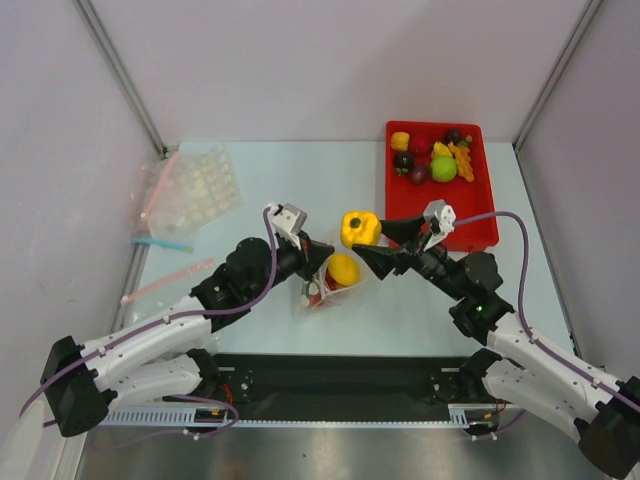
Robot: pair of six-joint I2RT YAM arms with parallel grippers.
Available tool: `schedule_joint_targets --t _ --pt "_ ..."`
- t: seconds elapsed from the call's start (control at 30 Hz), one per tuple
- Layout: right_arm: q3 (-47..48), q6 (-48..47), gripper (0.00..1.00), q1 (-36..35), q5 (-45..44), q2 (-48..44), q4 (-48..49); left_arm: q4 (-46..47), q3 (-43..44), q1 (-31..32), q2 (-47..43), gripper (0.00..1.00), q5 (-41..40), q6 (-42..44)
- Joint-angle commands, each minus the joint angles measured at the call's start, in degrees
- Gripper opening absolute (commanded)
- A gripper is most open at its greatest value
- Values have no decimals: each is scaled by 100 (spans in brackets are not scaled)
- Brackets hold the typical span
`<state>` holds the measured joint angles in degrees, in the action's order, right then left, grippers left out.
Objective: Place the food in the zip-top bag and seal the zipper
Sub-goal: Pick up the fake vegetable from the zipper food storage bag.
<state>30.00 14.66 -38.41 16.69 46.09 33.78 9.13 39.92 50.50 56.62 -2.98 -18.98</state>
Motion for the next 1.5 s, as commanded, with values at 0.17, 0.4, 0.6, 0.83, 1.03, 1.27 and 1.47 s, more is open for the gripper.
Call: schedule_joint_targets --t 0.17,0.4,0.6,0.83,1.03,1.27,1.47 --pt "-29 20 45 -43 326 497 823 196 165 30 -37 0 316 26" --pt "-20 11 47 -87 423 805 893 -78 165 30 -125 0 -510 -79" --pt "67 -33 49 -131 335 946 762 -60 148 30 -160 0 -493 -79" --pt "94 -24 59 -149 317 1016 718 -51 139 30 -186 0 -466 -62" --pt "182 55 100 -158 317 1113 613 -60 130 30 -204 0 -528 -70" --pt "217 20 100 -158 204 1061 455 -78 121 30 -239 0 -633 -53" --pt "532 81 98 -158 -1130 885 -651 -236 191 30 -178 0 -860 -97"
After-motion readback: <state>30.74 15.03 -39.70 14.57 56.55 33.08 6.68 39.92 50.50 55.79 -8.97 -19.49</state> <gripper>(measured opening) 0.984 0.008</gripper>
